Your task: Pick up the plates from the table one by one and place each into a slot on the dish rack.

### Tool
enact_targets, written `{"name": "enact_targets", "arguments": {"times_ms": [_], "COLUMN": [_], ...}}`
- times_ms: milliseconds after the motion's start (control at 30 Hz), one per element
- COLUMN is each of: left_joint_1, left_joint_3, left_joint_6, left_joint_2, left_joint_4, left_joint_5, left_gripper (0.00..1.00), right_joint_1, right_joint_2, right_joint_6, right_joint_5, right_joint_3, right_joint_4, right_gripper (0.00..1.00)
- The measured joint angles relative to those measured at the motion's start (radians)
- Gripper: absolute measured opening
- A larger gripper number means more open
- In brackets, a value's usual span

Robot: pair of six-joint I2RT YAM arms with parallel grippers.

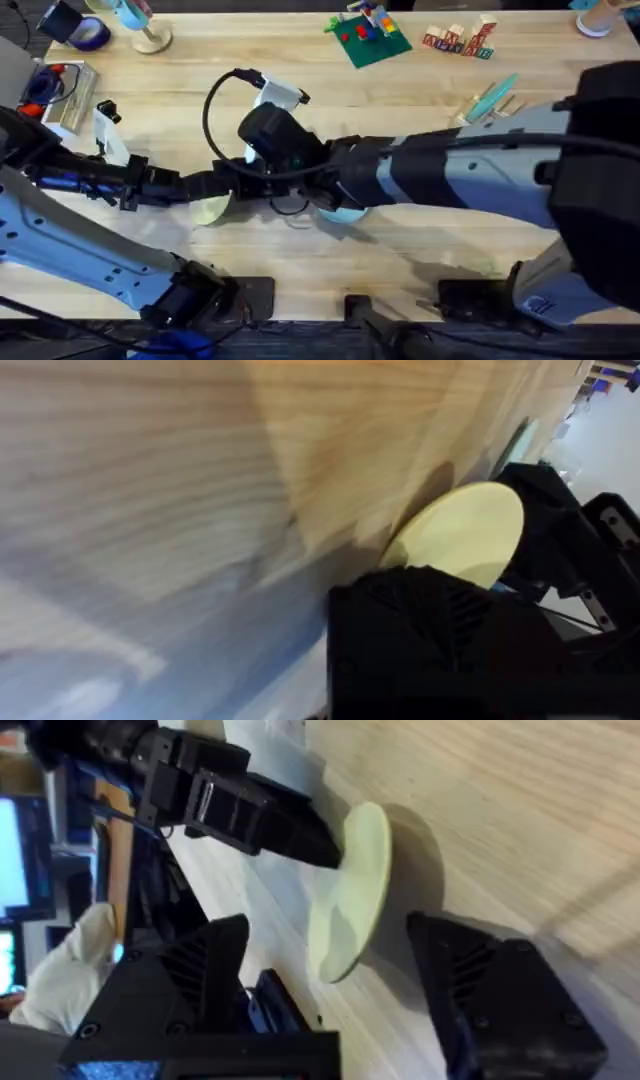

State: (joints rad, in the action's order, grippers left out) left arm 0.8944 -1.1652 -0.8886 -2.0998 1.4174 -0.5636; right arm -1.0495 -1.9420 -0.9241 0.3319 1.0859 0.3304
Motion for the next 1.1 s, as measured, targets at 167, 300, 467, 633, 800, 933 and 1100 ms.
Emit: {"name": "enact_targets", "arguments": {"times_ms": [167, 300, 467, 633, 800, 933, 1100], "left_joint_1": [0.000, 0.000, 0.000, 0.000, 0.000, -0.003, -0.007], "left_joint_3": [0.000, 0.000, 0.000, 0.000, -0.001, -0.006, -0.015], "left_joint_6": [0.000, 0.000, 0.000, 0.000, 0.000, 0.007, 0.023], "left_joint_2": [0.000, 0.000, 0.000, 0.000, 0.000, 0.000, 0.009], "left_joint_4": [0.000, 0.000, 0.000, 0.000, 0.001, 0.004, 0.007], "left_joint_5": [0.000, 0.000, 0.000, 0.000, 0.000, 0.004, 0.012], "left_gripper": [0.038, 0.038, 0.038, 0.038, 0.038, 0.038, 0.038], "right_joint_1": [-0.002, -0.002, -0.001, 0.000, -0.001, -0.001, 0.000], "right_joint_2": [-0.014, -0.017, -0.017, -0.020, -0.020, -0.020, -0.020], "right_joint_6": [-0.045, -0.065, -0.093, -0.113, -0.119, -0.120, -0.120], "right_joint_5": [-0.023, -0.034, -0.056, -0.075, -0.077, -0.078, -0.078], "right_joint_3": [0.000, 0.000, 0.000, 0.000, 0.000, 0.000, 0.000], "right_joint_4": [0.006, 0.006, -0.005, -0.012, -0.011, -0.011, -0.009], "right_gripper": [0.811, 0.554, 0.148, 0.032, 0.032, 0.030, 0.030]}}
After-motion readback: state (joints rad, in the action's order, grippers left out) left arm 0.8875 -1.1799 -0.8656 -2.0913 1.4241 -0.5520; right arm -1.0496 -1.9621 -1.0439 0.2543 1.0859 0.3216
